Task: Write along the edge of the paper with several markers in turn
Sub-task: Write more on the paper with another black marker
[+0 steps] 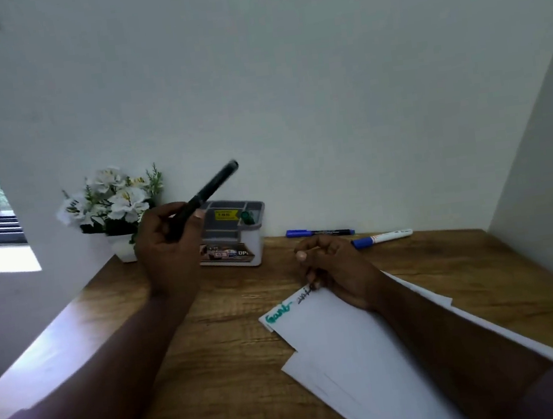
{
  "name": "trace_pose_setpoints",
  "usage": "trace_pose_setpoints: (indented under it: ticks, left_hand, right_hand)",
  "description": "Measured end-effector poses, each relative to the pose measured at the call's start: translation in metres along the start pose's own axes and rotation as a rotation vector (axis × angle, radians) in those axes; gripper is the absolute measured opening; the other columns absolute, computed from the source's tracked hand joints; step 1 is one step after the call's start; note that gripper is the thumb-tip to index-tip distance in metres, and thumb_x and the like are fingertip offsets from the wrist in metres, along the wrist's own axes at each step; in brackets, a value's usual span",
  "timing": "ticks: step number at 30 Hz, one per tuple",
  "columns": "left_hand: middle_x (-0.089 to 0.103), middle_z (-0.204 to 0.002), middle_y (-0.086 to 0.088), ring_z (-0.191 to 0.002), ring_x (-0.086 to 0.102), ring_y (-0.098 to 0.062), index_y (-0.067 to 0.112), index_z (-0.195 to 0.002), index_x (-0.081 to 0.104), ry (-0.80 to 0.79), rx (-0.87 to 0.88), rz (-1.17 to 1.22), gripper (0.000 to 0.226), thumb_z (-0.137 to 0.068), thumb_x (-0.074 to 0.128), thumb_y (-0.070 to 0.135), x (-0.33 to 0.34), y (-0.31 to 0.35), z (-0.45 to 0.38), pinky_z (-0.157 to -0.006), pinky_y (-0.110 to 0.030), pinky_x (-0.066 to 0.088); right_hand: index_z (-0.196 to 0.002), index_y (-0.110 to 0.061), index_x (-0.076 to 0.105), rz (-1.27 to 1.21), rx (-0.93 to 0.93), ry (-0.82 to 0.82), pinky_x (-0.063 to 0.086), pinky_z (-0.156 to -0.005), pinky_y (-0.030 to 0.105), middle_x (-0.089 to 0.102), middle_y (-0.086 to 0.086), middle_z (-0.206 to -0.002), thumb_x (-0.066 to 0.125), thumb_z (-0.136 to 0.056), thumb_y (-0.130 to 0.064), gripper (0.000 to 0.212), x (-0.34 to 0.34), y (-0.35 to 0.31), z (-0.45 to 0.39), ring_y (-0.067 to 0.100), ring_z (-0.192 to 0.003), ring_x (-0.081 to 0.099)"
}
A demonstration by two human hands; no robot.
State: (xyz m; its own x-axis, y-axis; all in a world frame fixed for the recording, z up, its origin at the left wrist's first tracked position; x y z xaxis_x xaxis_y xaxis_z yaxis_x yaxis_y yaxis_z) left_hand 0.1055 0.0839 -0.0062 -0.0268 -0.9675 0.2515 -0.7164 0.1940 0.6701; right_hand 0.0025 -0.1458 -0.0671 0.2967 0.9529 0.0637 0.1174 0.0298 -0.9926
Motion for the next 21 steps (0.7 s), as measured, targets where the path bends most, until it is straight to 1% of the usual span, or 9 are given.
trace_pose_setpoints:
  ticks: [3, 4, 5, 8, 11, 13, 16, 18, 21]
  left_hand:
    - [0.063, -0.08, 0.009, -0.071, 0.062, 0.009, 0.014, -0.093, 0.061, -0.064, -0.067, -0.043, 0.018, -0.08, 0.071, 0.005, 0.005, -0.008, -0.001, -0.065, -0.009, 0.05]
    - [0.063, -0.077, 0.008, -0.068, 0.061, 0.008, 0.012, -0.094, 0.061, -0.068, -0.088, -0.062, 0.018, -0.08, 0.071, 0.006, 0.006, -0.01, 0.0, -0.064, -0.012, 0.05]
    - [0.063, -0.075, 0.004, -0.067, 0.06, 0.004, 0.011, -0.094, 0.061, -0.066, -0.112, -0.076, 0.017, -0.08, 0.072, 0.009, 0.005, -0.012, 0.0, -0.063, -0.019, 0.051]
    - [0.068, -0.079, -0.017, -0.069, 0.062, -0.021, 0.011, -0.094, 0.065, -0.071, -0.17, -0.111, 0.018, -0.08, 0.072, 0.02, 0.001, -0.022, -0.003, -0.063, -0.039, 0.055]
    - [0.068, -0.079, -0.022, -0.069, 0.065, -0.036, 0.016, -0.094, 0.068, -0.073, -0.183, -0.112, 0.03, -0.078, 0.071, 0.041, -0.004, -0.029, -0.006, -0.061, -0.05, 0.056]
    - [0.067, -0.075, -0.025, -0.063, 0.062, -0.028, 0.021, -0.091, 0.068, -0.048, -0.192, -0.115, 0.028, -0.077, 0.071, 0.044, -0.005, -0.029, -0.009, -0.059, -0.048, 0.054]
    - [0.066, -0.07, -0.023, -0.059, 0.059, -0.022, 0.024, -0.091, 0.067, -0.039, -0.184, -0.146, 0.019, -0.079, 0.071, 0.039, -0.005, -0.027, -0.012, -0.056, -0.038, 0.052]
    - [0.067, -0.067, -0.015, -0.057, 0.06, -0.02, 0.021, -0.09, 0.068, -0.111, -0.185, -0.192, 0.016, -0.082, 0.069, 0.035, -0.002, -0.03, -0.01, -0.054, -0.033, 0.049]
    - [0.066, -0.061, -0.004, -0.053, 0.06, -0.011, 0.016, -0.091, 0.071, -0.267, -0.267, -0.225, 0.02, -0.088, 0.062, 0.034, 0.009, -0.047, -0.004, -0.054, -0.028, 0.049]
  right_hand:
    - [-0.093, -0.003, 0.063, -0.027, 0.008, 0.015, 0.045, -0.043, 0.02, 0.063, 0.009, -0.065, 0.065, -0.086, -0.005, 0.008, -0.001, -0.001, 0.0, 0.014, -0.05, 0.056]
    - [-0.095, -0.002, 0.062, -0.035, 0.012, 0.019, 0.045, -0.043, 0.02, 0.062, 0.009, -0.066, 0.065, -0.086, -0.005, 0.01, -0.001, -0.001, 0.0, 0.014, -0.05, 0.056]
    - [-0.097, -0.001, 0.062, -0.039, 0.014, 0.025, 0.046, -0.043, 0.021, 0.062, 0.01, -0.067, 0.065, -0.086, -0.005, 0.012, -0.002, 0.0, 0.0, 0.014, -0.05, 0.056]
    - [-0.095, -0.001, 0.064, -0.027, 0.022, 0.028, 0.046, -0.045, 0.022, 0.062, 0.01, -0.069, 0.065, -0.087, -0.005, 0.009, -0.004, 0.002, 0.0, 0.016, -0.053, 0.055]
    - [-0.095, -0.002, 0.065, -0.029, 0.022, 0.021, 0.047, -0.046, 0.022, 0.063, 0.011, -0.071, 0.065, -0.087, -0.006, 0.009, -0.004, 0.003, -0.001, 0.016, -0.054, 0.056]
    - [-0.095, -0.002, 0.065, -0.028, 0.021, 0.023, 0.047, -0.046, 0.022, 0.064, 0.011, -0.07, 0.064, -0.088, -0.006, 0.008, -0.004, 0.003, -0.001, 0.016, -0.053, 0.056]
    - [-0.093, -0.001, 0.065, -0.045, 0.017, 0.025, 0.047, -0.046, 0.022, 0.063, 0.011, -0.07, 0.063, -0.088, -0.005, 0.007, -0.004, 0.003, -0.002, 0.015, -0.053, 0.057]
    - [-0.092, -0.002, 0.066, -0.044, 0.017, 0.026, 0.047, -0.046, 0.022, 0.063, 0.011, -0.07, 0.063, -0.088, -0.005, 0.006, -0.004, 0.004, -0.003, 0.015, -0.053, 0.057]
    - [-0.094, -0.001, 0.065, -0.026, 0.017, 0.024, 0.047, -0.046, 0.022, 0.064, 0.011, -0.071, 0.063, -0.088, -0.006, 0.008, -0.003, 0.004, -0.003, 0.016, -0.054, 0.057]
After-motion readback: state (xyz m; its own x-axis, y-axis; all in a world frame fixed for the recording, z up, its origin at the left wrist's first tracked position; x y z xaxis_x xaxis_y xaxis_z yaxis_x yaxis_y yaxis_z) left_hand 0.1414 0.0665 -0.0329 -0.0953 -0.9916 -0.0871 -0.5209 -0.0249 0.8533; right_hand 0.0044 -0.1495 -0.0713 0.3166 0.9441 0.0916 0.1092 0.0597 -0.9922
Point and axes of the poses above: each hand's wrist, its own z-axis away from the middle knuckle, its own x-axis out of the palm, y = z × x, the point moved 6 cm from there along -z, towards the middle knuckle
